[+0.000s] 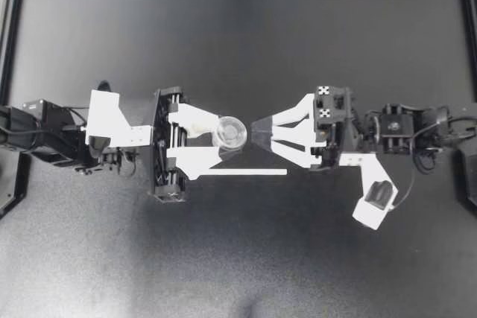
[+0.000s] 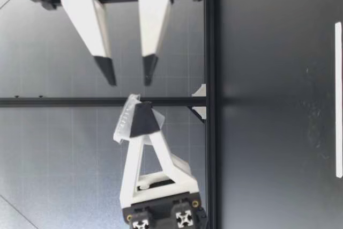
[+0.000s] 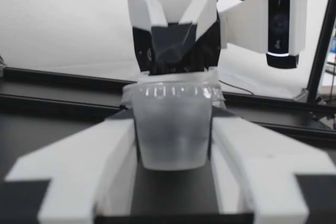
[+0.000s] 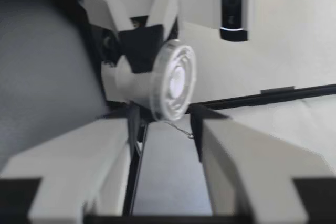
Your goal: Pick up the plastic cup and open its lid.
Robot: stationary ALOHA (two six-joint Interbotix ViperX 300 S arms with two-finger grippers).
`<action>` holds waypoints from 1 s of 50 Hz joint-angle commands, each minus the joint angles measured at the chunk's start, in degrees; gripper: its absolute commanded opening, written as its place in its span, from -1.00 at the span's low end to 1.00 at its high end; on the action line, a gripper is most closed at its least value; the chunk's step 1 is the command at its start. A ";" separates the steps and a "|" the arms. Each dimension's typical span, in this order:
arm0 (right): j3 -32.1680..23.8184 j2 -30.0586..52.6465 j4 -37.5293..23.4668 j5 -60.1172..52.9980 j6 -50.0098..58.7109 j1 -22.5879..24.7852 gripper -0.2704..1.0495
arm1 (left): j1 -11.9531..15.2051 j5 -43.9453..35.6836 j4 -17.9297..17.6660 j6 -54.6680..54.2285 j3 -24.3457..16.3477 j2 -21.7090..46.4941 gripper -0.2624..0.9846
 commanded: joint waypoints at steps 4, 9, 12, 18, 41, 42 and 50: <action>-1.93 0.53 0.26 -0.35 0.18 -0.26 0.13 | -0.09 -0.62 0.09 -0.09 -0.70 -1.58 -0.25; -2.81 0.53 0.26 -0.35 0.18 -0.26 0.13 | -0.18 -0.62 0.09 -0.18 -0.62 -1.32 -0.25; -2.99 0.18 0.26 -0.35 0.09 -0.26 0.13 | -0.09 -0.62 0.18 -0.18 -0.35 -1.23 -0.25; -2.99 -1.32 0.35 -0.70 0.00 -0.35 0.13 | -0.18 -0.53 0.18 -0.18 -0.18 -0.88 -0.25; 1.41 -8.26 2.90 -0.70 0.70 -0.79 0.13 | -0.18 0.09 0.18 -0.97 0.53 -0.18 -0.26; 1.49 -8.17 2.99 -0.70 0.79 -0.79 0.13 | -0.18 0.09 0.18 -0.97 0.53 -0.18 -0.25; 1.76 -5.71 4.48 0.44 3.43 -0.79 0.13 | -0.26 0.18 0.62 -0.62 0.35 -0.70 -0.25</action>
